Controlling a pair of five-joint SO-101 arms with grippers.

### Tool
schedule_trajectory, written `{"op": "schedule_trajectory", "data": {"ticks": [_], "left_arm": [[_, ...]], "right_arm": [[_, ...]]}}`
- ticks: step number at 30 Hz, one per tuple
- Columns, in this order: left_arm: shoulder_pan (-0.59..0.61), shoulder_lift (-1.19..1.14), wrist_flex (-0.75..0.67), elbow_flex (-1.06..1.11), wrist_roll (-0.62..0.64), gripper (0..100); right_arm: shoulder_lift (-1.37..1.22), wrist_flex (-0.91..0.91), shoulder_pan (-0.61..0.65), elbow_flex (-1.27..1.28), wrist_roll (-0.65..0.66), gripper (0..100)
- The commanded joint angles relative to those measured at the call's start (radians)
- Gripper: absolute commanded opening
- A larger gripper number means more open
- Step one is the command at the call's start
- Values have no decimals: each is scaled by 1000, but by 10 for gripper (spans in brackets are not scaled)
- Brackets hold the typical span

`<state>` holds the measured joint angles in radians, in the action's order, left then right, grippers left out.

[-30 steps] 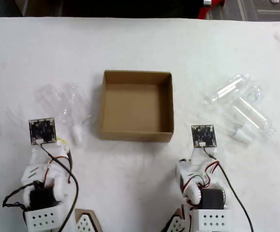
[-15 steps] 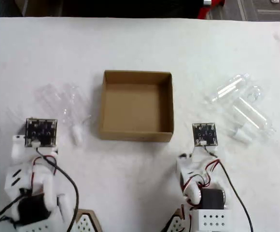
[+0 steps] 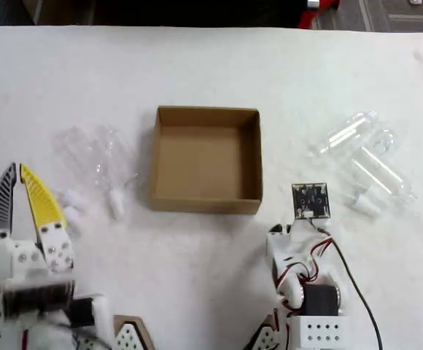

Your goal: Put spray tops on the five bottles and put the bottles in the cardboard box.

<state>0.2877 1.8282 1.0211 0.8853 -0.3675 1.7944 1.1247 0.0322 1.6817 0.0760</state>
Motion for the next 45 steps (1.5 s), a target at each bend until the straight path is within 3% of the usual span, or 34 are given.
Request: {"op": "schedule_trajectory", "data": {"ticks": [1, 6, 13, 17, 21, 25, 30, 39, 45], "left_arm": [[-148, -206, 28, -204, -9, 28], [-220, -645, 227, -526, 5, 24], [-232, -1026, 605, -1074, 196, 26], [-232, -1162, 721, -1255, 204, 24], [-232, -1265, 720, -1252, 203, 24], [-232, -1339, 667, -1152, 207, 24], [-225, -1336, 505, -994, 209, 24], [-294, -1330, 74, -535, 216, 24], [-308, -1334, -138, -342, 336, 24]], "right_arm": [[1, -19, 5, 9, 8, 46], [-1, -18, 105, 9, 8, 46], [5, -27, 255, 9, 26, 46], [5, -114, 252, 5, 241, 46], [5, -277, 179, 2, 473, 46], [5, -449, 154, 2, 493, 43], [5, -550, 157, 8, 488, 46], [5, -694, 174, -25, 488, 42], [-18, -621, 334, -232, 287, 42]]}}
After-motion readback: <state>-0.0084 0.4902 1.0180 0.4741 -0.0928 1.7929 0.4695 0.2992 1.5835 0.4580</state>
